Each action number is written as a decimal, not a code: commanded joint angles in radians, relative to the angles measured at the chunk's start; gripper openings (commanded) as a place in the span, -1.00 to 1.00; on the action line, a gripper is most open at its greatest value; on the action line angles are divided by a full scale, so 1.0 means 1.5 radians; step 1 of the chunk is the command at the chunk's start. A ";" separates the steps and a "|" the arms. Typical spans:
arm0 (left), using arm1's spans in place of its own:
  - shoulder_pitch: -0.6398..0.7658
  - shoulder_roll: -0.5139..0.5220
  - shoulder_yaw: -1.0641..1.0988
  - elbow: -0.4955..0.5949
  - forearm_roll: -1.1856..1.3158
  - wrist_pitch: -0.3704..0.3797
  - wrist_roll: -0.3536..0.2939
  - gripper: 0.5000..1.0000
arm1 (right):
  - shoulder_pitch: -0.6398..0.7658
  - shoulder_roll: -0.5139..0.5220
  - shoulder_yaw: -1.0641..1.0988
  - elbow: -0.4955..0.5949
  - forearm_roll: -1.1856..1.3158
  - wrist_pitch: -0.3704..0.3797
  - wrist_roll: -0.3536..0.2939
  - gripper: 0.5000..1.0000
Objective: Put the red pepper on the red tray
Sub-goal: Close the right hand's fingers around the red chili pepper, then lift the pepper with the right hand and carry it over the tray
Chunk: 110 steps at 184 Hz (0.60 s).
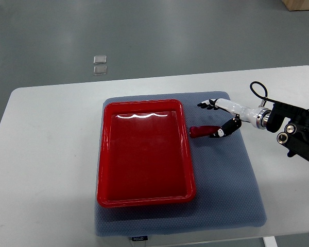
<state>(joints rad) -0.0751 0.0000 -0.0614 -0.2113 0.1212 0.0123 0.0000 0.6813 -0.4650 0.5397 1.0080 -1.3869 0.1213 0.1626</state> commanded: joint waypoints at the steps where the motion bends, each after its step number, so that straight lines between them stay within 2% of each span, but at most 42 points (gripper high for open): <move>1: 0.000 0.000 0.000 0.001 0.000 0.000 0.000 1.00 | -0.012 0.001 -0.002 0.000 -0.001 -0.010 0.001 0.61; 28: 0.000 0.000 0.000 0.002 0.000 0.000 0.000 1.00 | -0.018 0.004 -0.003 0.000 -0.002 -0.017 0.001 0.54; 29: 0.000 0.000 0.000 0.001 -0.001 0.000 0.000 1.00 | -0.020 0.004 -0.003 0.000 -0.001 -0.017 0.003 0.41; 35: 0.000 0.000 0.000 0.001 0.000 0.000 0.000 1.00 | -0.021 0.005 -0.003 0.000 -0.001 -0.017 0.006 0.28; 51: 0.000 0.000 0.000 0.001 0.000 0.000 0.000 1.00 | -0.024 0.005 -0.003 0.000 -0.001 -0.019 0.013 0.17; 64: 0.000 0.000 0.000 0.001 0.000 0.000 0.000 1.00 | -0.024 0.006 -0.003 0.000 -0.001 -0.017 0.014 -0.04; 73: 0.000 0.000 0.000 0.001 0.000 0.000 0.000 1.00 | -0.024 0.006 -0.003 0.000 -0.001 -0.017 0.014 -0.04; 74: 0.000 0.000 -0.001 0.002 0.000 0.000 0.000 1.00 | -0.025 0.006 -0.003 0.000 -0.001 -0.017 0.015 -0.30; 84: 0.000 0.000 -0.001 0.003 0.000 0.000 0.000 1.00 | -0.025 0.006 -0.003 0.000 -0.001 -0.017 0.015 -0.61; 94: 0.000 0.000 -0.001 0.003 0.000 0.000 0.000 1.00 | -0.025 0.006 -0.003 0.000 -0.001 -0.017 0.015 -0.61; 95: 0.000 0.000 -0.001 0.003 0.000 0.000 0.000 1.00 | -0.025 0.005 -0.003 0.000 -0.001 -0.017 0.015 -0.84; 101: 0.000 0.000 0.000 0.003 0.000 0.000 0.000 1.00 | -0.025 0.005 -0.004 0.000 -0.001 -0.017 0.015 -1.00; 110: 0.000 0.000 -0.001 0.003 0.000 0.000 0.000 1.00 | -0.025 0.005 -0.004 0.000 -0.002 -0.017 0.015 -1.00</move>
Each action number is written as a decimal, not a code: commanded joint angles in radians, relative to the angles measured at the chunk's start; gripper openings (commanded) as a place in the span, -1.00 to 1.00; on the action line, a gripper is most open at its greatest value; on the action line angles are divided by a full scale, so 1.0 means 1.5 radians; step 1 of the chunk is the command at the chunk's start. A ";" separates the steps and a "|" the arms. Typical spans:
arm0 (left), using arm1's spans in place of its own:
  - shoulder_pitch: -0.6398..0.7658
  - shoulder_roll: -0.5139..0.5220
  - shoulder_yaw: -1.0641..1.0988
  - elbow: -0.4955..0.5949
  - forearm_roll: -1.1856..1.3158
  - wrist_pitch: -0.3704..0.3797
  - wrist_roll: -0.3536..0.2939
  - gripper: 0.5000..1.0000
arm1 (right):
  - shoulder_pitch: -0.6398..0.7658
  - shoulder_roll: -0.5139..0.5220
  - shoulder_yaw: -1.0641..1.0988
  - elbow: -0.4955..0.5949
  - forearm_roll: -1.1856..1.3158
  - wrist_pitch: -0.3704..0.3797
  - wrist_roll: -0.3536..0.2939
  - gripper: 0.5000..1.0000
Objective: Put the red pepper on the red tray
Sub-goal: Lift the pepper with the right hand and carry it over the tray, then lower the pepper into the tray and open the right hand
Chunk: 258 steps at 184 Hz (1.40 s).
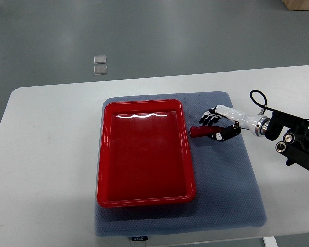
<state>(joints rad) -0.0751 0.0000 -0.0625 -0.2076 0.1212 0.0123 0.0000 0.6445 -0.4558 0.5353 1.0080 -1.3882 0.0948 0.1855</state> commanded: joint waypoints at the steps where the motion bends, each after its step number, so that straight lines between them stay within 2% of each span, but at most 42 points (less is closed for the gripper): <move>1: 0.000 0.000 0.000 0.000 0.000 0.000 0.000 1.00 | 0.000 -0.001 -0.001 0.000 -0.001 0.000 0.000 -1.00; 23: 0.000 0.000 0.000 -0.001 0.000 0.000 0.000 1.00 | 0.002 -0.002 -0.002 0.000 0.000 0.000 0.004 -1.00; 29: 0.000 0.000 0.001 0.000 0.000 0.000 0.000 1.00 | 0.007 -0.008 -0.002 0.001 0.001 0.001 0.017 -1.00; 60: 0.000 0.000 0.000 0.000 0.000 0.000 0.000 1.00 | 0.037 -0.040 0.002 0.006 0.008 0.006 0.019 -1.00; 93: 0.000 0.000 0.000 -0.002 0.000 0.000 0.000 1.00 | 0.072 -0.085 0.008 0.052 0.013 0.024 0.017 -1.00; 126: 0.000 0.000 0.000 -0.003 0.000 0.000 0.000 1.00 | 0.102 -0.072 0.008 0.082 0.013 0.037 0.007 -1.00; 141: 0.000 0.000 -0.001 -0.003 0.000 0.000 0.000 1.00 | 0.124 -0.032 0.000 0.076 0.013 0.038 0.001 -1.00; 151: 0.000 0.000 -0.001 -0.003 0.000 0.000 0.000 1.00 | 0.124 -0.032 0.000 0.076 0.013 0.038 0.001 -1.00; 152: 0.000 0.000 -0.001 -0.001 0.000 0.000 0.000 1.00 | 0.132 0.003 -0.004 0.068 0.010 0.038 0.001 -1.00; 154: 0.000 0.000 -0.001 -0.001 0.000 0.000 0.000 1.00 | 0.134 0.010 -0.007 0.064 0.008 0.039 0.001 -1.00; 209: 0.000 0.000 -0.001 0.000 0.000 0.000 0.000 1.00 | 0.160 0.170 -0.090 -0.046 -0.001 0.030 0.004 -1.00; 233: 0.000 0.000 -0.001 -0.002 0.000 0.000 0.000 1.00 | 0.158 0.208 -0.109 -0.077 -0.002 0.019 0.007 -1.00; 258: 0.000 0.000 -0.001 -0.001 0.000 0.000 0.000 1.00 | 0.157 0.214 -0.128 -0.090 -0.003 0.008 0.011 -1.00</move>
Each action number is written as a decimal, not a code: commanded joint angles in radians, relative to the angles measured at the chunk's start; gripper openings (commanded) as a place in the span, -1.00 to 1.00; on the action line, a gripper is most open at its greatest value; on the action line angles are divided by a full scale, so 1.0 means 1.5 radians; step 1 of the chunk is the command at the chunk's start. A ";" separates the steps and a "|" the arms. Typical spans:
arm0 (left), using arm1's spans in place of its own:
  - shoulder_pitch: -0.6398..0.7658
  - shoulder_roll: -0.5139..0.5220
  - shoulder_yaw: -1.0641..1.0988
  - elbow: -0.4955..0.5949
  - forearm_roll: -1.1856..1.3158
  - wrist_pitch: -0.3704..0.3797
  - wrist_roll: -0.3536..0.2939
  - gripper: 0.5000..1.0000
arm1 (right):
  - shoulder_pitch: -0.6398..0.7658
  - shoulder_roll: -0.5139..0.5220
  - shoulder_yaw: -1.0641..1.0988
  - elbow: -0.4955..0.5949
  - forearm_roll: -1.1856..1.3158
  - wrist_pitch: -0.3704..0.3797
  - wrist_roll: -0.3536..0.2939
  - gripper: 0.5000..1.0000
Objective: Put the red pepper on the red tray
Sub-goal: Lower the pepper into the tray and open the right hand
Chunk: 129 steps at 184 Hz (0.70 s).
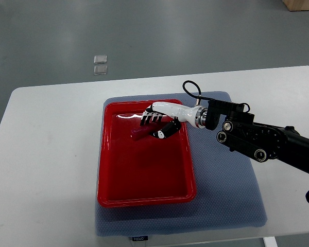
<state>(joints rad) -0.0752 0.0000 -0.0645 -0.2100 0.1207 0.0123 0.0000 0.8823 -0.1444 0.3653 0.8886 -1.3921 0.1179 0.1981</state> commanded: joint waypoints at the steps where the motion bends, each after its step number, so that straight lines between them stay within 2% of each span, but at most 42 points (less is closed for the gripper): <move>1: 0.000 0.000 0.000 0.001 0.000 0.000 0.000 1.00 | -0.001 0.006 -0.014 -0.010 0.000 -0.007 0.003 -1.00; 26: 0.000 0.000 0.000 0.001 0.000 0.000 0.000 1.00 | -0.001 0.007 -0.021 -0.012 0.001 -0.009 0.009 -1.00; 27: 0.000 0.000 0.000 0.001 0.000 0.000 0.000 1.00 | -0.001 0.007 -0.021 -0.013 0.000 -0.009 0.011 -0.76; 38: 0.000 0.000 0.000 0.000 0.000 0.000 0.000 1.00 | -0.001 0.007 -0.020 -0.013 0.001 -0.010 0.012 -0.51; 44: 0.000 0.000 0.000 0.000 0.000 0.000 0.000 1.00 | -0.002 0.007 -0.019 -0.013 0.001 -0.010 0.013 -0.21; 58: 0.000 0.000 0.000 0.001 0.000 0.000 0.000 1.00 | -0.003 0.008 -0.018 -0.013 0.001 -0.010 0.014 0.10; 67: 0.000 0.000 0.000 0.001 0.000 0.000 0.000 1.00 | -0.003 0.008 -0.018 -0.013 0.001 -0.010 0.014 0.10; 68: 0.000 0.000 0.000 0.003 0.000 0.000 0.000 1.00 | -0.003 0.008 -0.018 -0.013 0.002 -0.009 0.016 0.24; 87: 0.002 0.000 0.000 0.004 -0.001 0.000 0.000 1.00 | -0.003 0.008 -0.014 -0.013 0.002 -0.009 0.016 0.42; 129: 0.002 0.000 0.000 0.004 -0.001 0.000 0.000 1.00 | -0.002 0.003 0.003 -0.012 0.017 -0.011 0.017 0.45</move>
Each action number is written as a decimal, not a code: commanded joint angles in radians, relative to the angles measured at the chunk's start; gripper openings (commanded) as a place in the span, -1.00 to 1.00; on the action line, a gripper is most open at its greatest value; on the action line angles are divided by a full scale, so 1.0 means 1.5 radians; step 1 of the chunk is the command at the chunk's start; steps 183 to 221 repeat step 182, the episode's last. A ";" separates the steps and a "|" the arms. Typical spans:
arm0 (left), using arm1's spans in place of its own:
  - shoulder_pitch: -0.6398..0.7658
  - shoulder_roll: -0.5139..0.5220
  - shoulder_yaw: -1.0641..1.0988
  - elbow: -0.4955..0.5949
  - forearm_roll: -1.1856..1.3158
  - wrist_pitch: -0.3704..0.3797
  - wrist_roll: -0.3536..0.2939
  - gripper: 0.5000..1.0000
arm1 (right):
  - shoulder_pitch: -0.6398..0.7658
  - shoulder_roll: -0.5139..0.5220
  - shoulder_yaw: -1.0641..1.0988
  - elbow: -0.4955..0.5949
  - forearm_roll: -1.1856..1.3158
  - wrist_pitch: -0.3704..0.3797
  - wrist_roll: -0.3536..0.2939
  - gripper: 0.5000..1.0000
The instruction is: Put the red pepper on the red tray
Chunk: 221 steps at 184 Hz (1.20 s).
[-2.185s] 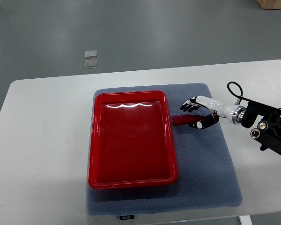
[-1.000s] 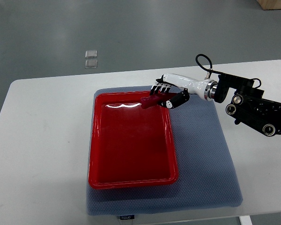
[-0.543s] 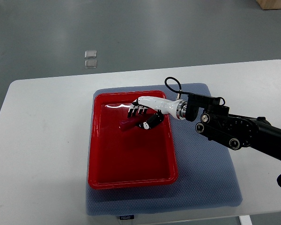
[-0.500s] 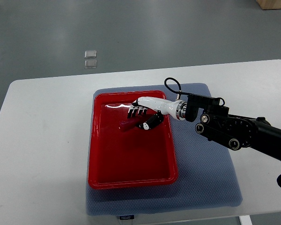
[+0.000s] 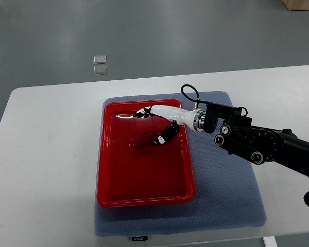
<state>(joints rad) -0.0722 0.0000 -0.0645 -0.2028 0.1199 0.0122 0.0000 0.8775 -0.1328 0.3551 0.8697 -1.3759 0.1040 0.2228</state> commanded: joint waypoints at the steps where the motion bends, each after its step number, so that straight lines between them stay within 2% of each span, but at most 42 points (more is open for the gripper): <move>1: 0.000 0.000 0.000 -0.001 0.000 0.000 0.000 1.00 | 0.001 -0.005 0.010 0.001 0.006 -0.002 0.001 0.45; 20: 0.000 0.000 0.000 -0.001 0.000 0.000 0.000 1.00 | -0.014 -0.006 0.145 0.000 0.067 0.010 0.001 0.45; 30: 0.000 0.000 0.000 -0.001 0.000 0.000 0.000 1.00 | -0.014 -0.006 0.145 0.000 0.067 0.010 0.001 0.45; 31: 0.000 0.000 0.000 -0.001 0.001 0.000 0.000 1.00 | -0.036 -0.005 0.207 0.000 0.139 0.010 0.001 0.46; 34: 0.000 0.000 0.000 -0.001 0.000 0.000 0.000 1.00 | -0.044 -0.005 0.236 0.000 0.180 0.011 0.001 0.47; 54: 0.000 0.000 0.000 -0.001 0.000 0.000 0.000 1.00 | -0.083 -0.001 0.338 0.000 0.420 0.012 0.000 0.61; 91: 0.000 0.000 0.001 -0.001 0.001 0.000 0.000 1.00 | -0.126 -0.004 0.372 -0.013 0.810 0.022 0.000 0.64; 104: 0.000 0.000 0.001 -0.001 0.000 0.000 0.000 1.00 | -0.134 -0.005 0.373 -0.042 0.893 0.052 0.000 0.65; 122: 0.000 0.000 0.001 -0.001 0.000 0.000 0.000 1.00 | -0.143 -0.004 0.373 -0.079 0.932 0.118 0.001 0.65; 141: 0.000 0.000 0.001 -0.001 0.001 0.000 0.000 1.00 | -0.150 -0.004 0.374 -0.096 0.936 0.157 0.001 0.65; 221: 0.000 0.000 0.001 -0.003 0.001 0.000 0.000 1.00 | -0.157 -0.008 0.374 -0.104 0.937 0.158 0.001 0.64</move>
